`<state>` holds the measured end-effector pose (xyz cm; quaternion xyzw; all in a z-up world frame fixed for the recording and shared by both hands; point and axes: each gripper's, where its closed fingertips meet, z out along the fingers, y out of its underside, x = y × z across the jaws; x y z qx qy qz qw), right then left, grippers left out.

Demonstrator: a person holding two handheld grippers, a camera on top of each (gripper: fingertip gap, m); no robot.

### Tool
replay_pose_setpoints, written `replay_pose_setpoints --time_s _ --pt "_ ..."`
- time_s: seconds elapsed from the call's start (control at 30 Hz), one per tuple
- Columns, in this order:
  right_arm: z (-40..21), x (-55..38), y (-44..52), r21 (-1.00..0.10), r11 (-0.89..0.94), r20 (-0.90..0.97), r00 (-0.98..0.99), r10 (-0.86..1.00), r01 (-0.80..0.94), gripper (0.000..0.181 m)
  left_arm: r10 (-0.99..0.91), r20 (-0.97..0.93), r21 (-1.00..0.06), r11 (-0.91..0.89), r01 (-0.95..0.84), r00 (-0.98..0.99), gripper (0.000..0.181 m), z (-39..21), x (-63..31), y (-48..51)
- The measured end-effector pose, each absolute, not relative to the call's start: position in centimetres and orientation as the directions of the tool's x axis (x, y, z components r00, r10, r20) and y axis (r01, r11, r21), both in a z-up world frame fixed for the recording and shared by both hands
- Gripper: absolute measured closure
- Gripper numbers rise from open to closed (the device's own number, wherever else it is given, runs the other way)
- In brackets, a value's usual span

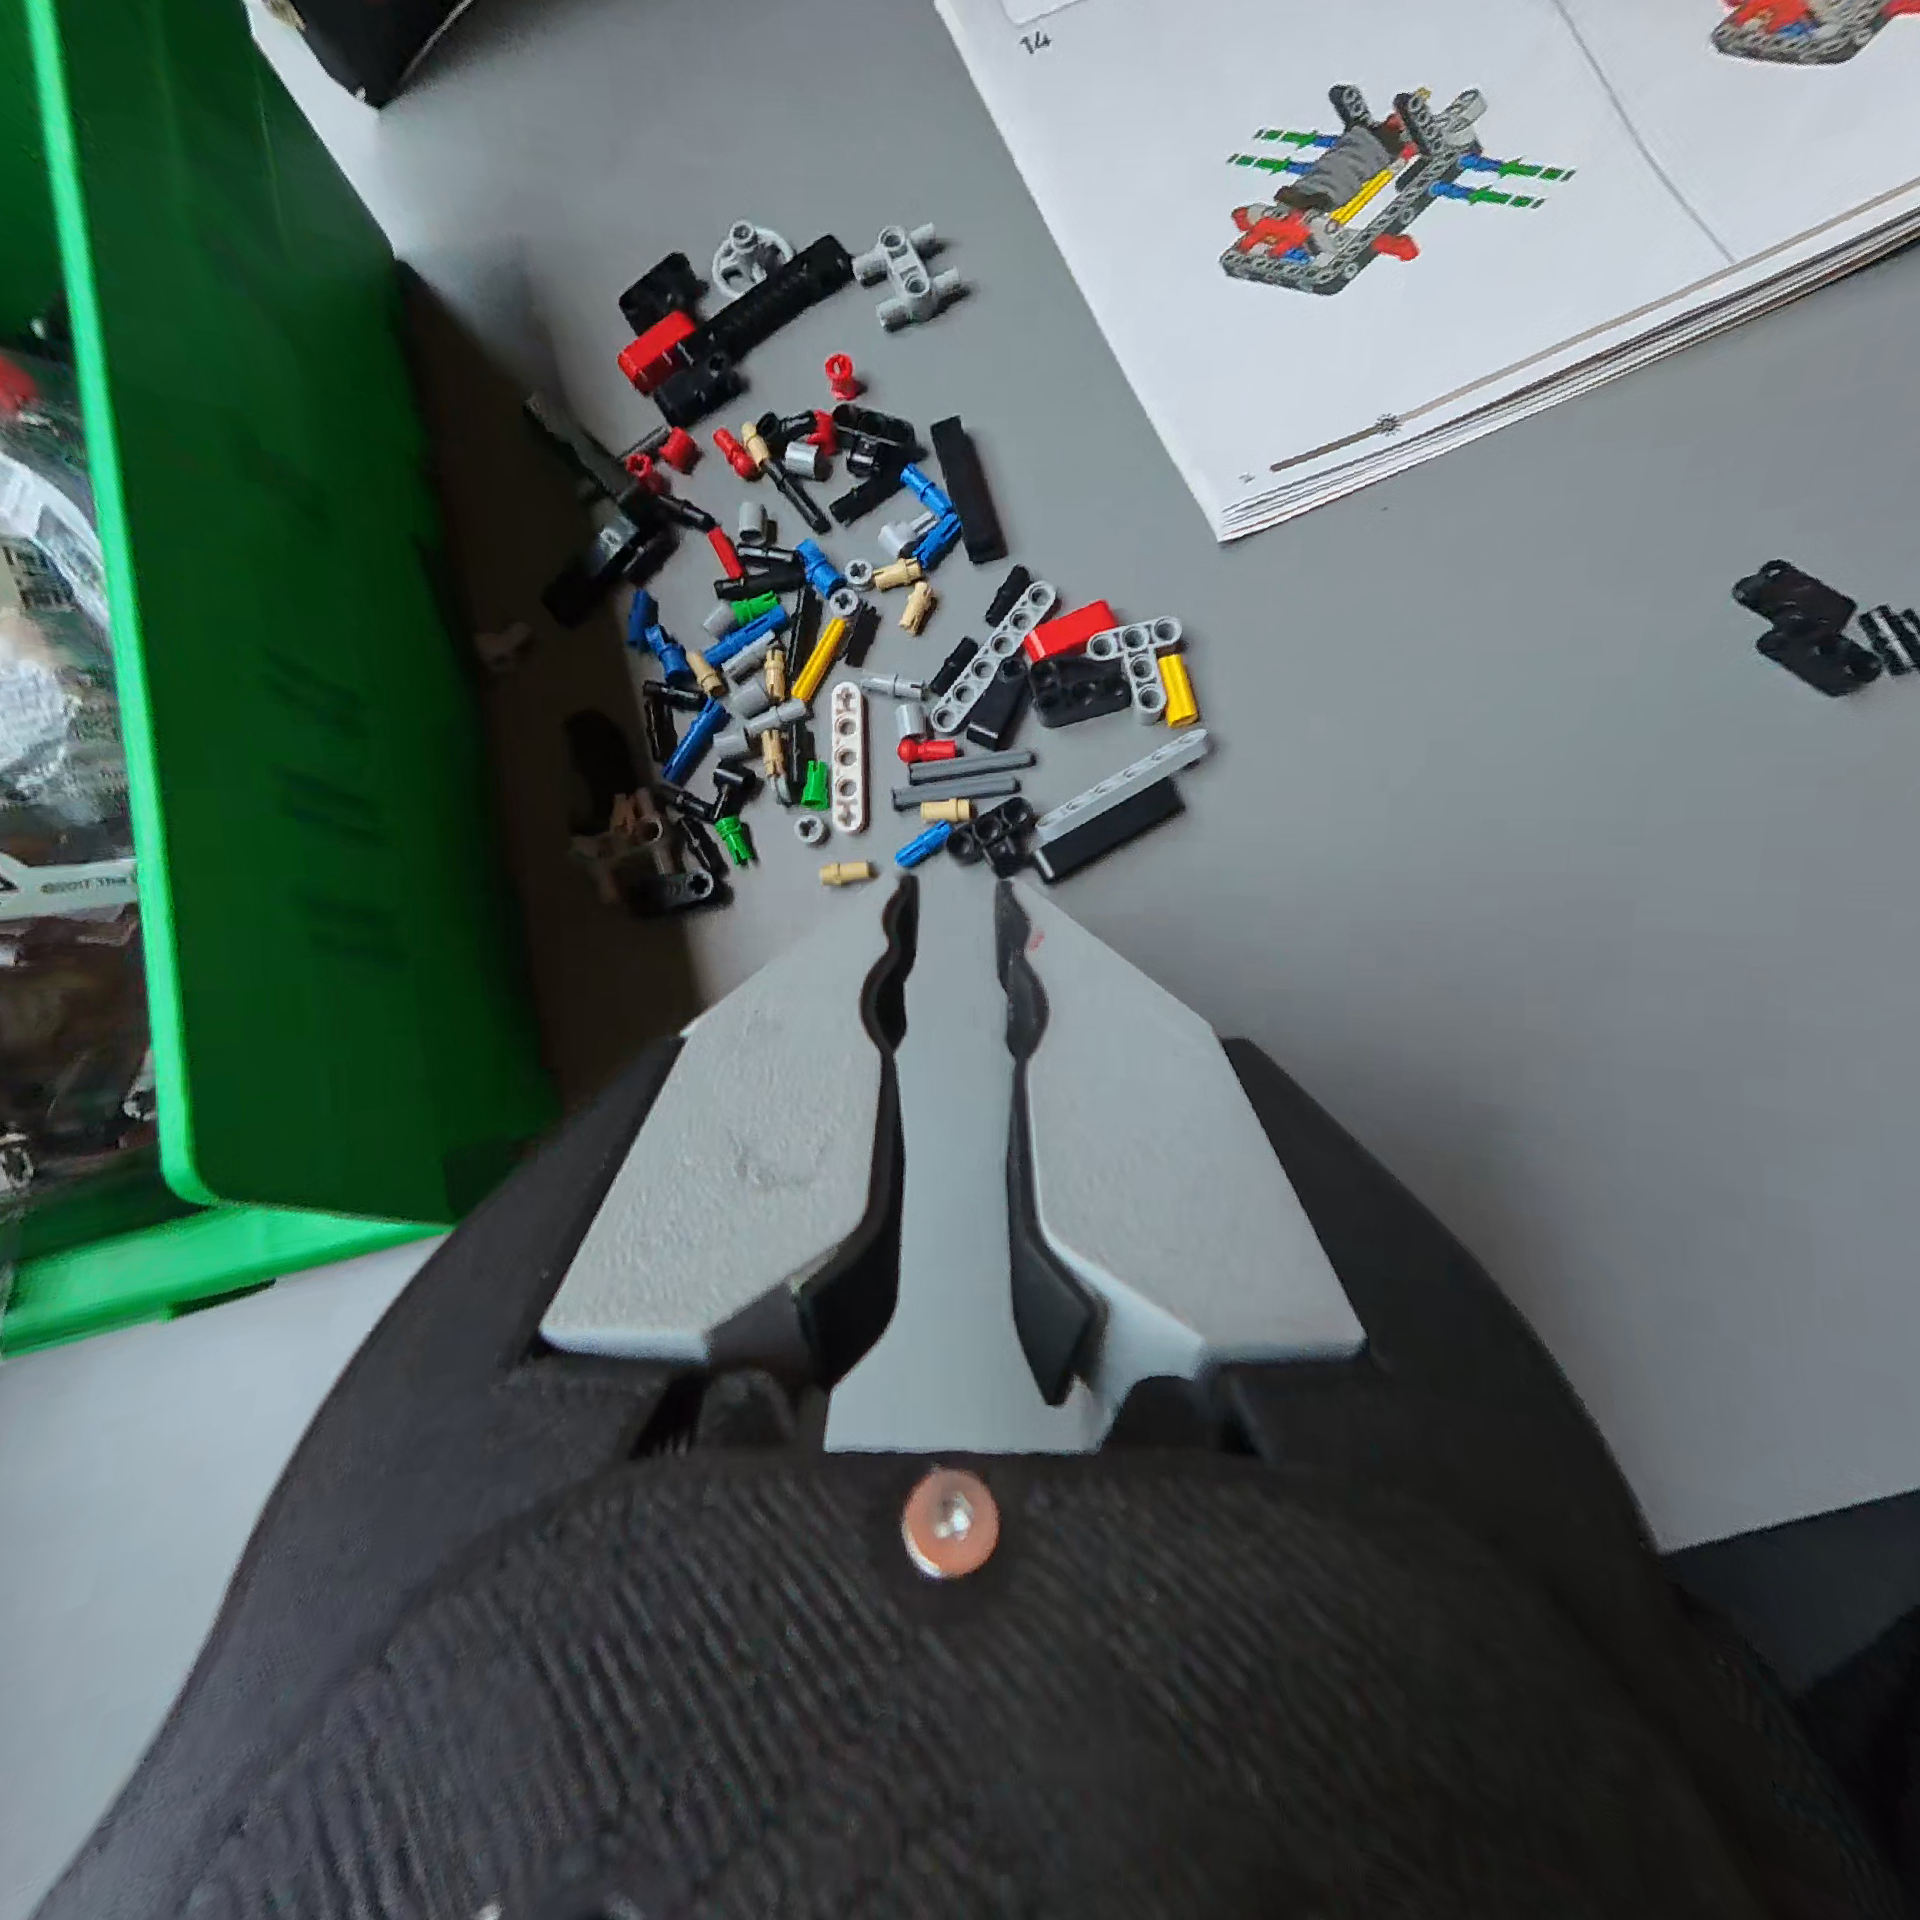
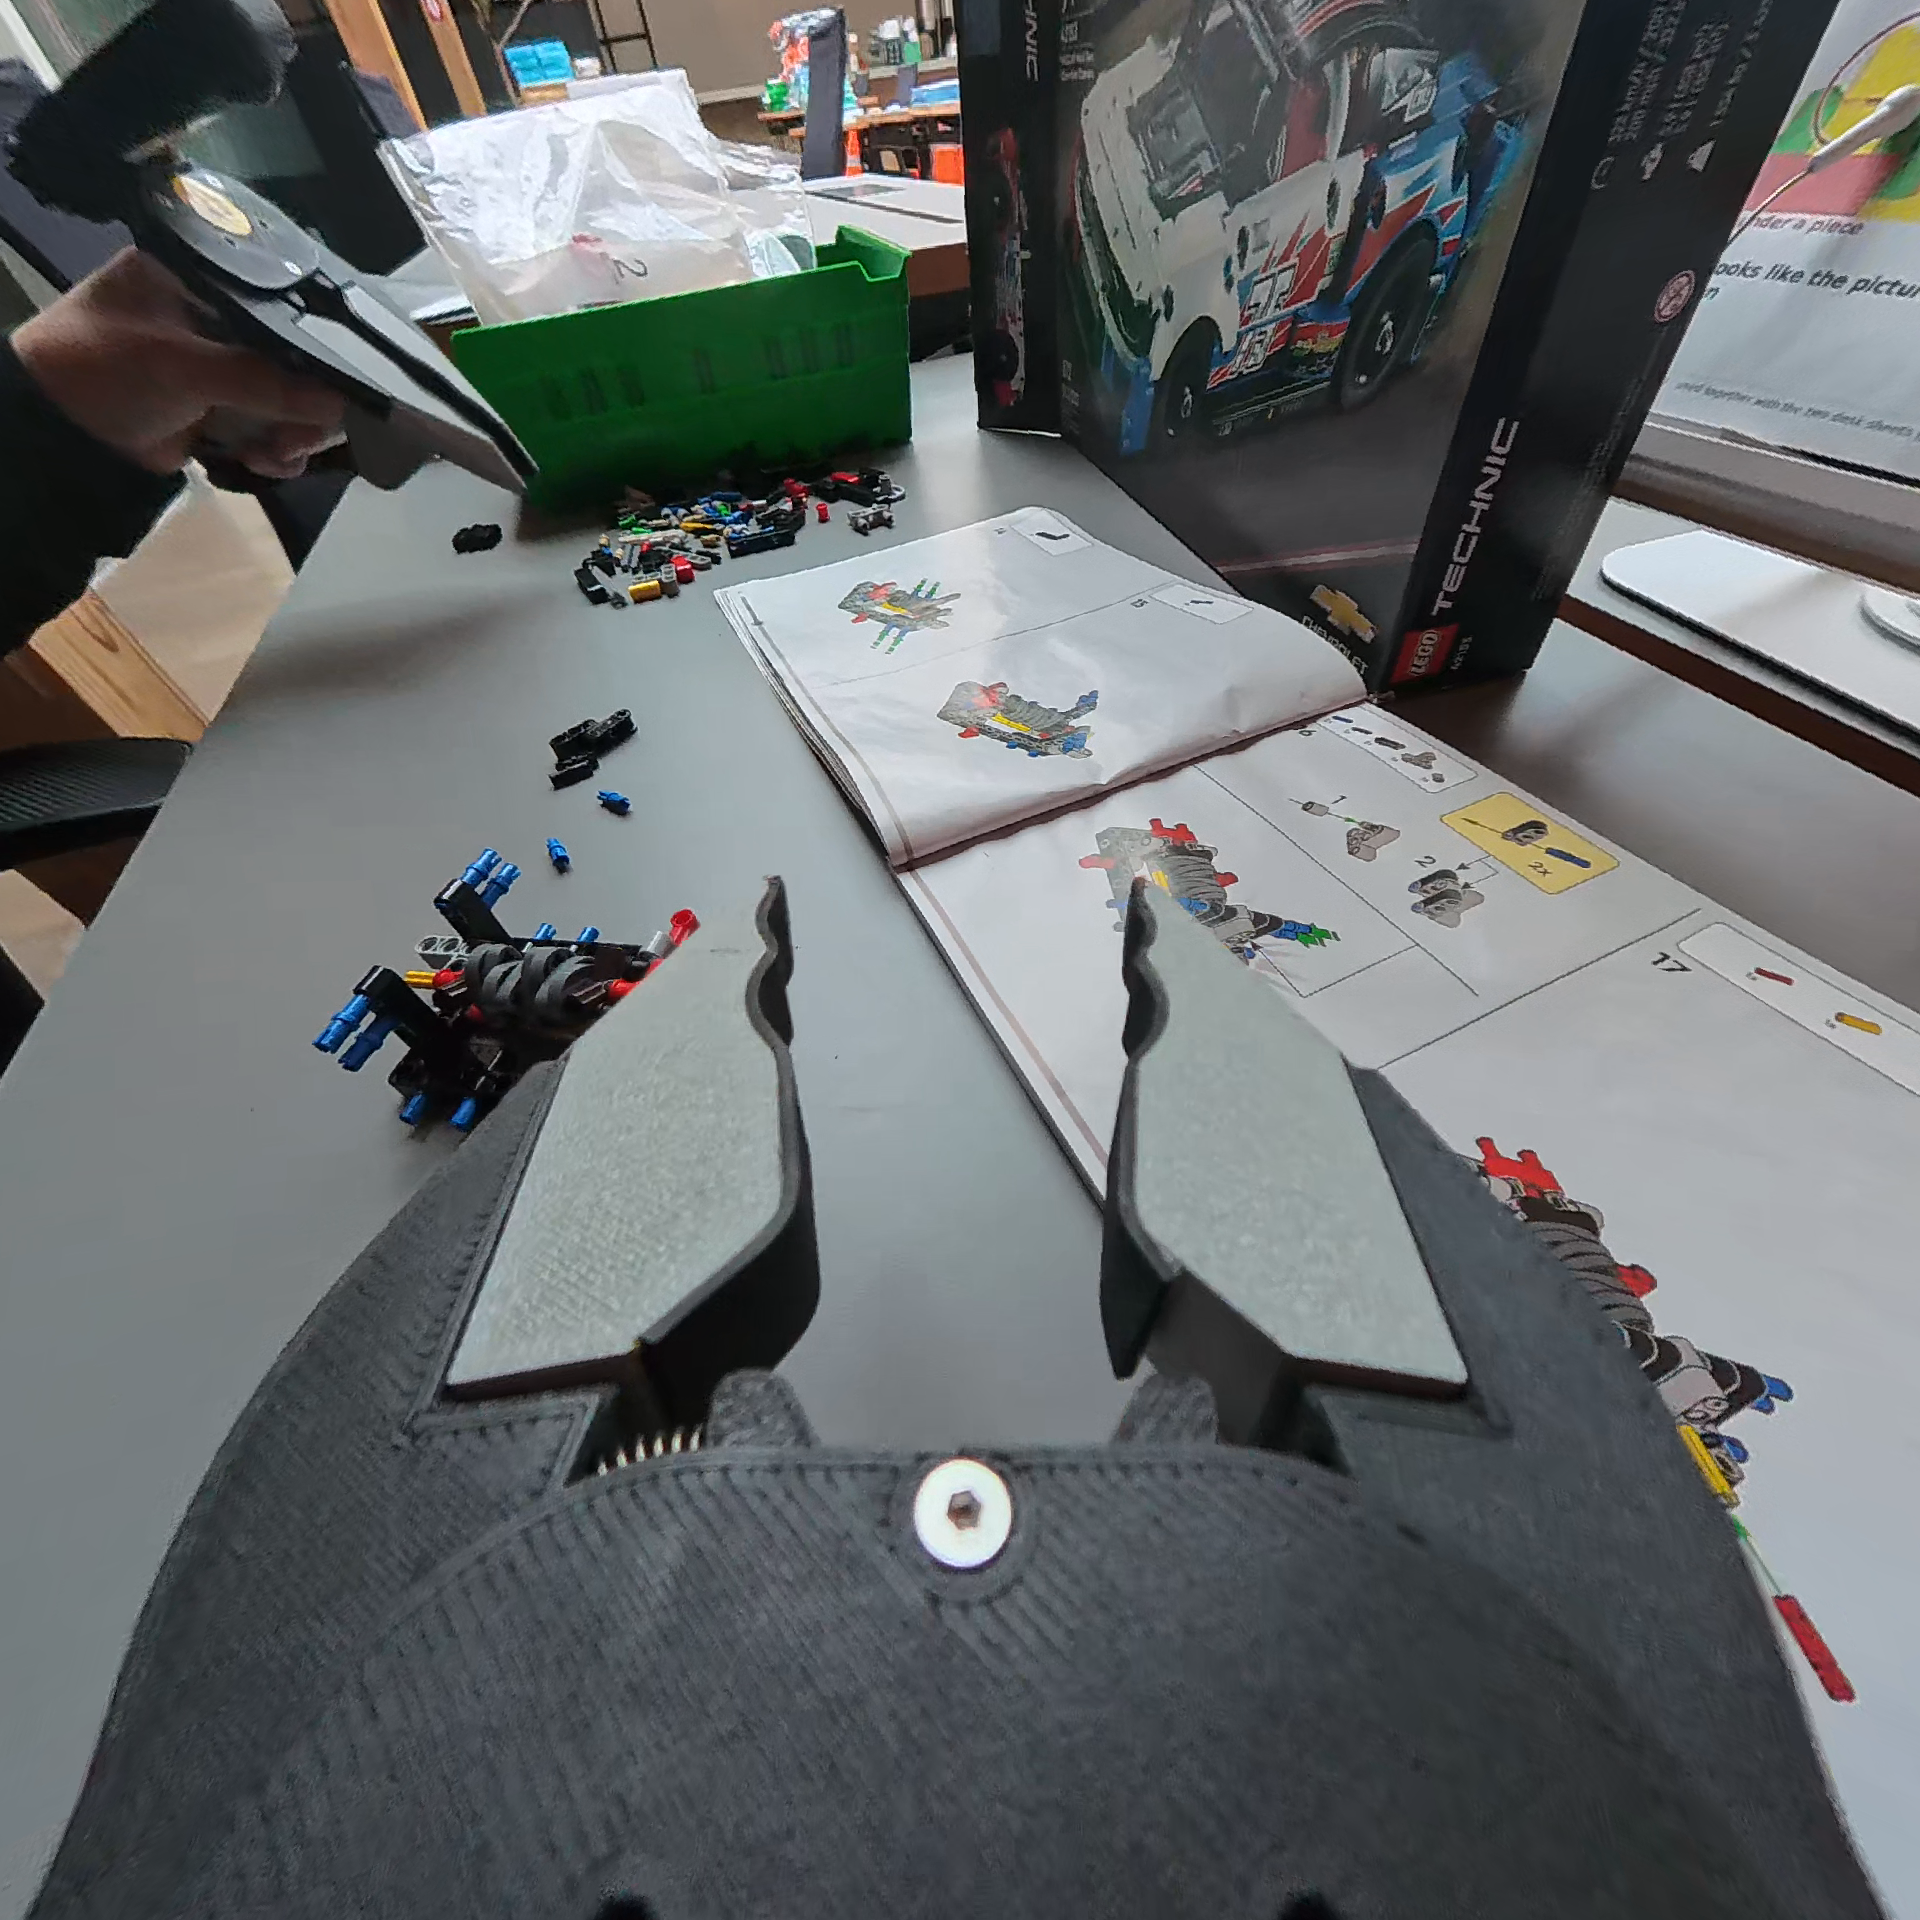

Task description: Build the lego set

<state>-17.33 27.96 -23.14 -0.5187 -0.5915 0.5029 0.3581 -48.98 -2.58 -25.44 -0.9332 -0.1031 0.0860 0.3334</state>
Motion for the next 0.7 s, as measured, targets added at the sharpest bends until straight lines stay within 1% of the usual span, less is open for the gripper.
replay_pose_setpoints --time_s 0.2,0.33,0.43,0.5,0.6,0.7 --pt "-22.5 -17.1 28.6 -0.971 -0.100 -0.143 -0.193 0.971 0.217 0.118 0.287 -0.115 -0.627 -0.763 0.155 0.951 0.159 -24.9 -50.2 -3.2" --pt "-22.6 -17.1 28.7 -0.970 -0.099 -0.142 -0.186 0.972 0.223 0.119 0.281 -0.157 -0.635 -0.763 0.121 0.947 0.158 -24.1 -50.9 -2.8" --pt "-22.8 -17.1 28.5 -0.970 -0.081 -0.126 -0.185 0.975 0.230 0.120 0.263 -0.207 -0.575 -0.812 0.100 0.943 0.162 -25.5 -51.6 -2.8" --pt "-22.9 -17.2 28.4 -0.969 -0.075 -0.121 -0.188 0.975 0.237 0.120 0.223 -0.201 -0.548 -0.833 0.079 0.954 0.164 -26.1 -51.2 -2.2" --pt "-22.9 -17.2 28.3 -0.967 -0.072 -0.120 -0.189 0.975 0.243 0.120 0.169 -0.211 -0.519 -0.854 0.036 0.963 0.165 -26.2 -50.9 -1.2" --pt "-23.0 -17.2 28.3 -0.967 -0.075 -0.123 -0.187 0.975 0.245 0.121 0.174 -0.265 -0.478 -0.878 0.027 0.949 0.165 -25.8 -51.9 -1.2"
